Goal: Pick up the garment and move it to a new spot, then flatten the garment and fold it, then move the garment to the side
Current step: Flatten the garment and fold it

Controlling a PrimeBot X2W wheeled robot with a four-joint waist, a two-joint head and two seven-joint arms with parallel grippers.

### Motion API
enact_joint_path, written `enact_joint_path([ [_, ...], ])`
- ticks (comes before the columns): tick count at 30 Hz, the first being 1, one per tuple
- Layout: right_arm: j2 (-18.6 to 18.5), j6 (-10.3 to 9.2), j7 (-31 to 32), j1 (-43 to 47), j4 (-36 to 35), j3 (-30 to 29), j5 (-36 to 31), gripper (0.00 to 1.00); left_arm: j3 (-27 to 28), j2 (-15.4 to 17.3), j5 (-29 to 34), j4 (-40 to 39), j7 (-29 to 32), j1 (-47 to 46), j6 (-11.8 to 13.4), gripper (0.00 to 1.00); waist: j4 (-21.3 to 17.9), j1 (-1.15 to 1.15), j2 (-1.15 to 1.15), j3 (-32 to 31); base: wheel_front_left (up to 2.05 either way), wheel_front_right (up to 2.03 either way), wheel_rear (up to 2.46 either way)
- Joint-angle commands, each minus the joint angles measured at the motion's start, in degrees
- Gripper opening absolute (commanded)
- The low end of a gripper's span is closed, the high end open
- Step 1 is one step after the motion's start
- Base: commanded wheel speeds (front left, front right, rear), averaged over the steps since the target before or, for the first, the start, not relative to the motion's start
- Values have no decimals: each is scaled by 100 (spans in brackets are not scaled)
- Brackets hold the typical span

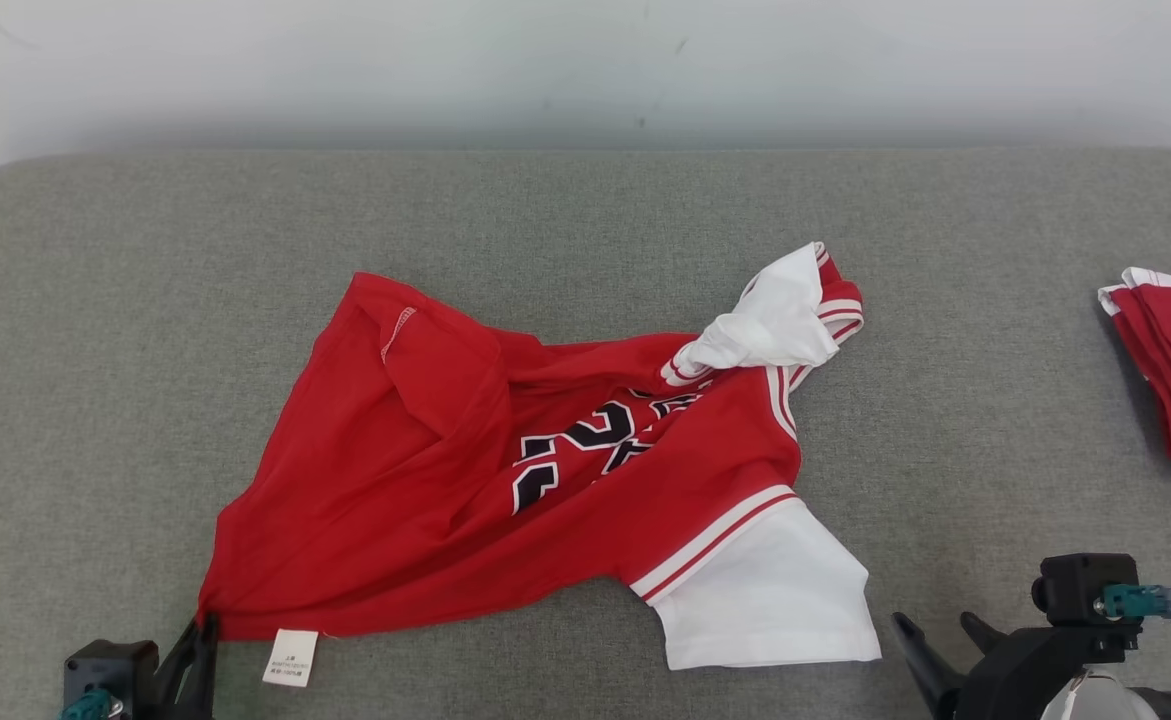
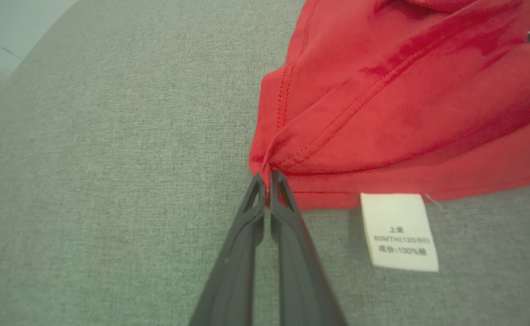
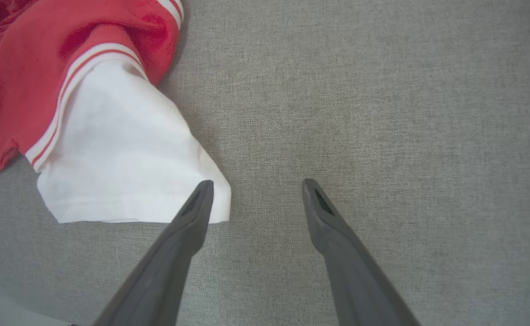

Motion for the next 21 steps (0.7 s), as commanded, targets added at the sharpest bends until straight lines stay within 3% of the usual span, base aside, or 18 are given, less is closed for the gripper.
enact_joint_path([
  [1, 5, -13, 48, 109, -142, 91, -70, 100, 13, 19, -2, -83, -38, 101, 55, 0, 12, 0, 0, 9, 0, 0, 0],
  [7, 6, -13, 162, 366, -399, 396, -77, 100, -6, -148, -76, -259, -146, 270, 171, 0, -16, 0, 0, 113, 0, 0, 0],
  [21, 4, -13, 14, -119, 506, 775, -408, 100, -141, -276, -119, -95, -213, 94, 142, 0, 61, 0, 0, 244, 0, 0, 0],
])
